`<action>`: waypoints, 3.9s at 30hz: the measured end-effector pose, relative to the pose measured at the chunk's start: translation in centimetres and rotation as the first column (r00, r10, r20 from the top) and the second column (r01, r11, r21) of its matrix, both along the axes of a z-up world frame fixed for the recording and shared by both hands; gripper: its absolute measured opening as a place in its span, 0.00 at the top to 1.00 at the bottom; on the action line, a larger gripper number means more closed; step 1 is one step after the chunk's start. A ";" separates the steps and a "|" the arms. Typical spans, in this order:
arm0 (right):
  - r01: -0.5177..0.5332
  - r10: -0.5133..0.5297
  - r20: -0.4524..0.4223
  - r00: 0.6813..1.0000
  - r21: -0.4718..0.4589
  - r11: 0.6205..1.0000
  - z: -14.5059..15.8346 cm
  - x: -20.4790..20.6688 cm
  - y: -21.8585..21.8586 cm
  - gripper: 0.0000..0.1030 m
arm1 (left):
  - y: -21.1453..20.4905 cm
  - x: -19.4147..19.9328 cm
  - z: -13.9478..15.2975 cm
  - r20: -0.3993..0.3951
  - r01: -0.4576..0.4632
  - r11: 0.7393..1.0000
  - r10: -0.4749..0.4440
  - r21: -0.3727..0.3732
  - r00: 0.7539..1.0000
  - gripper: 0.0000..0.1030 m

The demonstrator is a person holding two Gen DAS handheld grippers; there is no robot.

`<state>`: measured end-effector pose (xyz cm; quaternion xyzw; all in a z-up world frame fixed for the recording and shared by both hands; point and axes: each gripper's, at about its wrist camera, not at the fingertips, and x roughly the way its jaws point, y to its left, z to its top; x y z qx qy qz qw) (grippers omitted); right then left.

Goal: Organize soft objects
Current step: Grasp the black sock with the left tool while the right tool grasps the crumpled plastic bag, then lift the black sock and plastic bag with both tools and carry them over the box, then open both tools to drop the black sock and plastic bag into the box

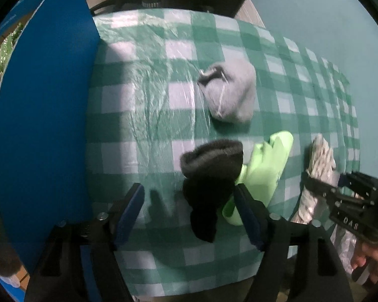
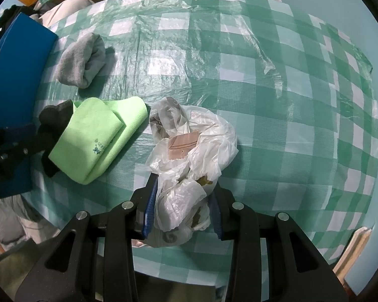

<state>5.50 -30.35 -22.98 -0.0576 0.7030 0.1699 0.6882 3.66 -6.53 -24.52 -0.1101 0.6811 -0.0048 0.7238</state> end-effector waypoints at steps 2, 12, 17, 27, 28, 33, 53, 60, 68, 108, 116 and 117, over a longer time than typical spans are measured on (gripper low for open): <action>0.002 -0.002 -0.001 1.000 -0.001 1.000 -0.2 0.2 0.1 0.65 | -0.4 0.4 -0.3 -0.005 0.012 1.000 -0.012 0.005 1.000 0.26; 0.013 -0.013 0.000 1.000 -0.009 1.000 -0.6 -0.1 0.3 0.65 | -3.4 3.2 -1.7 -0.041 0.102 0.993 -0.100 0.055 0.994 0.26; 0.017 -0.017 0.009 1.000 -0.010 1.000 -0.7 -0.3 0.2 0.65 | -4.5 2.9 -2.0 -0.029 0.133 0.988 -0.131 0.077 0.991 0.47; -0.017 0.018 0.055 0.998 -0.007 1.000 1.1 -0.7 1.4 0.68 | -1.4 0.6 0.9 0.032 0.105 0.994 -0.106 0.028 0.994 0.61; -0.021 0.021 0.058 0.998 -0.004 1.000 1.3 -0.7 1.5 0.68 | -1.4 0.5 1.3 0.040 0.104 0.994 -0.105 0.029 0.994 0.61; -0.041 0.040 0.075 0.996 0.015 0.999 2.7 -1.0 1.7 0.68 | -1.3 0.0 3.7 0.070 0.103 0.995 -0.104 0.018 0.992 0.61; -0.119 0.104 0.129 0.986 0.112 0.987 9.4 0.1 4.9 0.69 | 1.3 -1.1 10.8 0.174 0.062 0.998 -0.057 -0.023 0.983 0.61; -0.147 0.124 0.147 0.981 0.156 0.977 11.5 0.3 6.8 0.69 | 2.5 -1.8 12.5 0.200 0.041 0.999 -0.037 -0.015 0.979 0.61; -0.209 0.177 0.180 0.968 0.180 0.961 13.6 0.7 9.5 0.69 | 4.5 -2.3 14.4 0.230 0.000 1.000 0.003 -0.013 0.973 0.61; -0.459 0.423 0.184 0.887 0.259 0.850 13.7 3.3 30.4 0.69 | 21.2 -1.1 14.8 0.236 -0.157 0.987 0.147 0.027 0.961 0.61; -0.464 0.438 0.155 0.886 0.255 0.848 12.8 4.1 33.6 0.69 | 23.8 0.3 13.2 0.205 -0.139 0.990 0.129 0.037 0.970 0.61; -0.466 0.440 0.153 0.885 0.251 0.849 12.7 4.1 34.0 0.69 | 24.0 0.5 13.0 0.201 -0.137 0.990 0.127 0.037 0.971 0.61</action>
